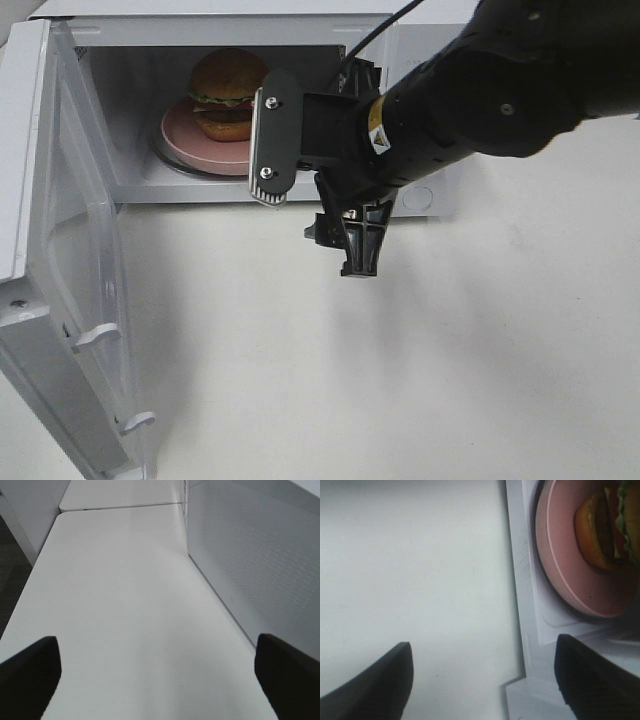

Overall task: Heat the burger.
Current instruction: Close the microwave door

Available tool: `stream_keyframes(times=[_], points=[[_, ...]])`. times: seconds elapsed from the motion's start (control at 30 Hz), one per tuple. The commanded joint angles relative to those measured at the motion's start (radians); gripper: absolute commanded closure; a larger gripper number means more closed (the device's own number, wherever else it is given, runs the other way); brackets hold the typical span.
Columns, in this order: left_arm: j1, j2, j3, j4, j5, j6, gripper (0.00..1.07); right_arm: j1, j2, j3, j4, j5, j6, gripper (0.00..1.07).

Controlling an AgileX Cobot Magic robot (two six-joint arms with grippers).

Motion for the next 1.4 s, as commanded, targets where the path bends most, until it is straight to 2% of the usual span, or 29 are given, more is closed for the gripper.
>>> stream_keyframes(times=[0.03, 0.37, 0.6, 0.7, 0.93, 1.1, 1.4], points=[[-0.005, -0.026, 0.001, -0.005, -0.009, -0.005, 0.09, -0.005, -0.053, 0.040, 0.003, 0.018, 0.065, 0.31], [-0.005, -0.026, 0.001, -0.005, -0.009, -0.005, 0.09, -0.005, -0.250, 0.166, 0.004, 0.191, 0.444, 0.31], [-0.005, -0.026, 0.001, -0.005, -0.009, -0.005, 0.09, -0.005, -0.335, 0.176, 0.042, 0.338, 0.608, 0.33], [-0.005, -0.026, 0.001, -0.005, -0.009, -0.005, 0.09, -0.005, -0.393, 0.176, 0.056, 0.462, 0.688, 0.33], [-0.005, -0.026, 0.001, -0.005, -0.009, -0.005, 0.09, -0.005, -0.490, 0.176, 0.064, 0.652, 0.720, 0.33], [-0.005, -0.026, 0.001, -0.005, -0.009, -0.005, 0.09, -0.004, -0.617, 0.176, 0.120, 0.815, 0.715, 0.33], [-0.005, -0.026, 0.001, -0.005, -0.009, -0.005, 0.09, -0.004, -0.818, 0.176, 0.127, 0.941, 0.700, 0.33]])
